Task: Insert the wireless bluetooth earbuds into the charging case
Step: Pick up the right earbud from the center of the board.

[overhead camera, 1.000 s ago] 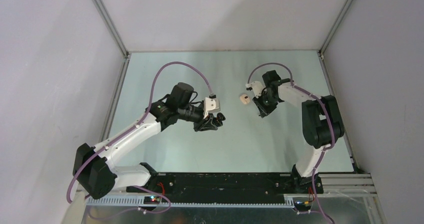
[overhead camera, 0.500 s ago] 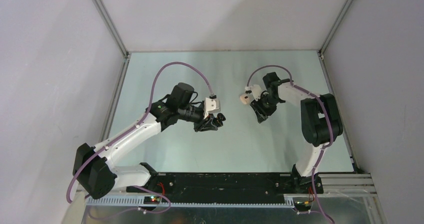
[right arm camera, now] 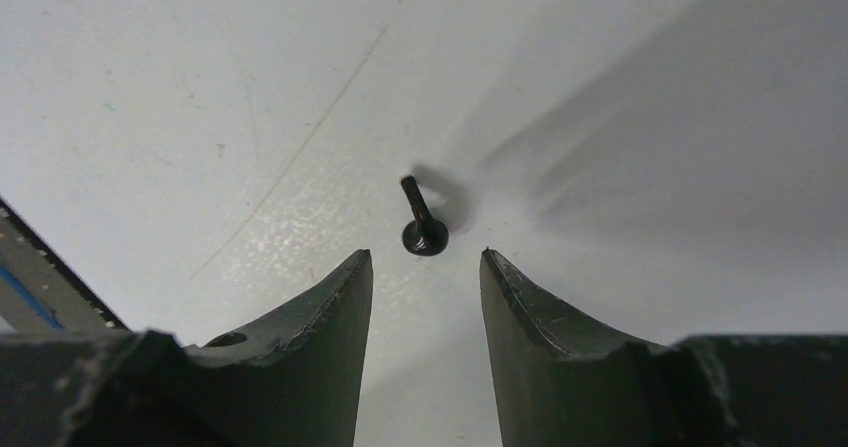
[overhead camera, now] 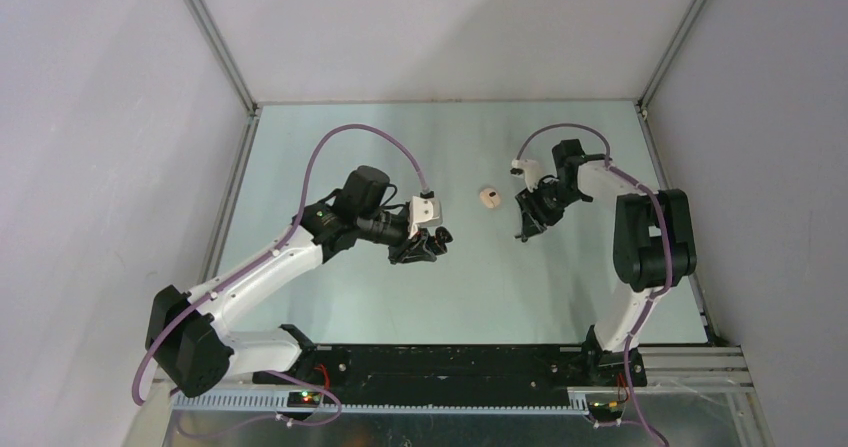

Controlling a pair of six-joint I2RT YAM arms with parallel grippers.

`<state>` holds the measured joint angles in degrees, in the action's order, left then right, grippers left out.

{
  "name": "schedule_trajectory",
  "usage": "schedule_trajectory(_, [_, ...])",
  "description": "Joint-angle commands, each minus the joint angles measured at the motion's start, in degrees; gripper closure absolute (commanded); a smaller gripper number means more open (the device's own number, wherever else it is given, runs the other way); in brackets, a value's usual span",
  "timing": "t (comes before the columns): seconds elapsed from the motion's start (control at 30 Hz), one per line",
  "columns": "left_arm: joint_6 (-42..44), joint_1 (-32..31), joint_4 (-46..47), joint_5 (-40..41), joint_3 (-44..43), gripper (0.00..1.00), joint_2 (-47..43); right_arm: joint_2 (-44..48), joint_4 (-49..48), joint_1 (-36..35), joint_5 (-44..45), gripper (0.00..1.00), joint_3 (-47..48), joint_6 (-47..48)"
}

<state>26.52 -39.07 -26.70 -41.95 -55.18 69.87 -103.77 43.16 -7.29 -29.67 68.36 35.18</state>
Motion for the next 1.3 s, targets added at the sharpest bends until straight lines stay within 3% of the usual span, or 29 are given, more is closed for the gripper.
schedule_trajectory(0.0, [0.5,-0.5,0.7,0.1,-0.5,1.00,-0.3,-0.4,2.7,0.0,-7.2,0.52,2.0,3.2])
schedule_trajectory(0.4, [1.0,-0.6,0.5,0.0,-0.4,1.00,-0.2,-2.5,1.7,-0.7,-2.1,0.52,2.1,8.7])
schedule_trajectory(1.27, [1.1,-0.8,0.2,0.0,-0.5,1.00,-0.2,-4.9,2.1,-3.9,2.2,0.58,2.4,9.1])
